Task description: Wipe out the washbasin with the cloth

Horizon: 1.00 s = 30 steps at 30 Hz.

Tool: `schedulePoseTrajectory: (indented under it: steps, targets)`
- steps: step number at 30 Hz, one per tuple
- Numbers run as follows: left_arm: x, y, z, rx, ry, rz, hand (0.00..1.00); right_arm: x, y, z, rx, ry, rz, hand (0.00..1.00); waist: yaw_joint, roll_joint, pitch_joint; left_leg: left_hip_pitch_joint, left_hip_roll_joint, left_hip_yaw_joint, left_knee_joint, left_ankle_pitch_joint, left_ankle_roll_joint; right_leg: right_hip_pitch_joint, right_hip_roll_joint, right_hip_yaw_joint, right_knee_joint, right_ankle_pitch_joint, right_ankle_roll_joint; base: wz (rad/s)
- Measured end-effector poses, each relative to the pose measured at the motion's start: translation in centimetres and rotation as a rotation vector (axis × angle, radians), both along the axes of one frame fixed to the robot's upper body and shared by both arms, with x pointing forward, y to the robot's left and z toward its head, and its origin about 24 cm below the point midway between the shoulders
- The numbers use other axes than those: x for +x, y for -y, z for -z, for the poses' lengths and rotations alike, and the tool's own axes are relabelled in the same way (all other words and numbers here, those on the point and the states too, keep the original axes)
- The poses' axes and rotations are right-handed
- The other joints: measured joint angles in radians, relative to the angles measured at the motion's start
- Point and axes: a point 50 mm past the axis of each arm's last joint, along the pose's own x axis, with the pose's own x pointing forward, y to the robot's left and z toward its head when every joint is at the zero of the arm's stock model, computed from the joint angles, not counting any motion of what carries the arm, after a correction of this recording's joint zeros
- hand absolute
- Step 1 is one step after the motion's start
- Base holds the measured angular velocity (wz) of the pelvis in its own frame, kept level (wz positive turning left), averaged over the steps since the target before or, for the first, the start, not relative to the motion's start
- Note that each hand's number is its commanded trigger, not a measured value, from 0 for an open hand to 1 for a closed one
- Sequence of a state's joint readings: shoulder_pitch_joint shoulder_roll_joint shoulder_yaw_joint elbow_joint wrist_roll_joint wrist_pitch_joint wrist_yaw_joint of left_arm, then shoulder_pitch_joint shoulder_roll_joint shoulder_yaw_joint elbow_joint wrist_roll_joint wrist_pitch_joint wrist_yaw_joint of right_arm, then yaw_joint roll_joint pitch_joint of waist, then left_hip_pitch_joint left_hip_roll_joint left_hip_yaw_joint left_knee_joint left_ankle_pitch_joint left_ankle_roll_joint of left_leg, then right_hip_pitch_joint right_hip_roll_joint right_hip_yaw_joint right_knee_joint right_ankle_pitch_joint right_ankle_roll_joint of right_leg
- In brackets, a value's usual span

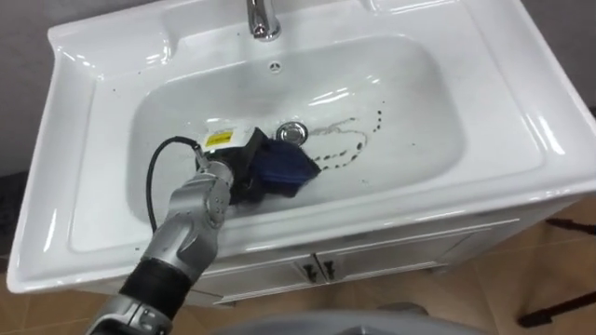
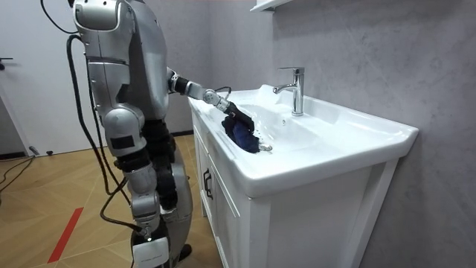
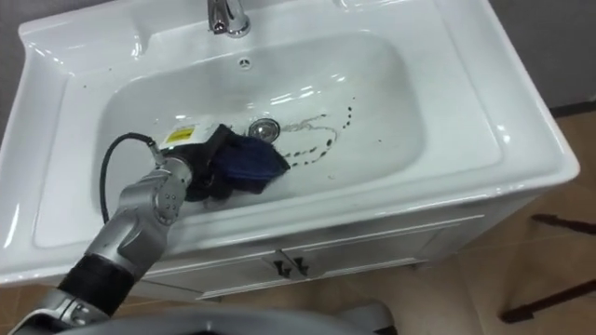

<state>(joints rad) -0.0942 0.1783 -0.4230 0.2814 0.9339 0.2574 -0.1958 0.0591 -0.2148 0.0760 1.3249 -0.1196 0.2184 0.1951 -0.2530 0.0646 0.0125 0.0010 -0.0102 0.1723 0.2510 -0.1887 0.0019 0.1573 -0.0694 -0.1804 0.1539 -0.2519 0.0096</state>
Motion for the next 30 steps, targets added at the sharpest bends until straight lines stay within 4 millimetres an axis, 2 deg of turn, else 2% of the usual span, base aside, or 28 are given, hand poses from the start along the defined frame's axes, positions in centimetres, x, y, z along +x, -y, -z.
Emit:
schedulePoseTrajectory:
  steps: [2,7,11,18,21,25,30]
  targets:
    - [0.1,0.7,-0.2,-0.001,-0.002,0.032,1.00,0.1,0.0,0.0,0.003,0.001,0.002,0.00,-0.021,0.003,0.0015,0.000,-0.001,0.004,0.001,0.000,0.000,0.000,-0.001,0.001,0.000,0.000,0.001,0.00]
    - [0.8,2.5,-0.9,-0.031,-0.007,0.096,1.00,0.2,0.0,0.0,0.005,0.001,-0.003,0.00,-0.039,0.019,0.0078,0.002,-0.001,0.003,-0.004,0.000,0.000,0.000,-0.001,0.000,0.000,0.000,0.001,0.00]
    - [1.2,3.4,-1.4,-0.041,-0.016,0.132,1.00,0.6,0.0,0.0,0.008,0.006,-0.005,0.00,-0.057,0.027,0.0054,0.005,-0.001,0.001,-0.014,0.000,0.000,-0.005,0.000,0.001,0.000,0.000,0.001,-0.01]
    - [2.4,4.9,-2.0,-0.068,-0.027,0.170,1.00,0.7,0.1,-0.1,0.010,0.014,0.002,0.00,-0.080,0.027,0.0052,-0.003,-0.001,0.003,-0.015,0.000,0.001,-0.022,-0.001,0.013,0.017,0.000,0.001,-0.01]
    - [2.6,5.6,-2.4,-0.063,-0.019,0.203,1.00,0.5,0.3,-0.1,0.014,0.010,0.013,0.00,-0.103,0.030,0.0039,-0.002,-0.001,0.003,-0.014,-0.003,0.004,-0.021,-0.001,0.014,0.019,0.000,0.001,0.00]
    - [3.0,6.4,-3.0,-0.056,0.007,0.245,1.00,0.0,0.9,-0.3,0.015,0.008,0.054,0.00,-0.125,0.041,0.0061,0.003,0.001,0.006,-0.014,-0.004,0.006,-0.021,0.000,0.021,0.024,0.000,0.001,-0.05]
    - [3.5,6.7,-3.8,-0.056,0.042,0.276,1.00,-0.5,1.0,-0.3,0.014,0.006,0.080,0.00,-0.130,0.049,0.0071,0.005,0.005,0.019,-0.013,-0.004,0.006,-0.030,0.002,0.037,0.034,0.000,0.001,-0.08]
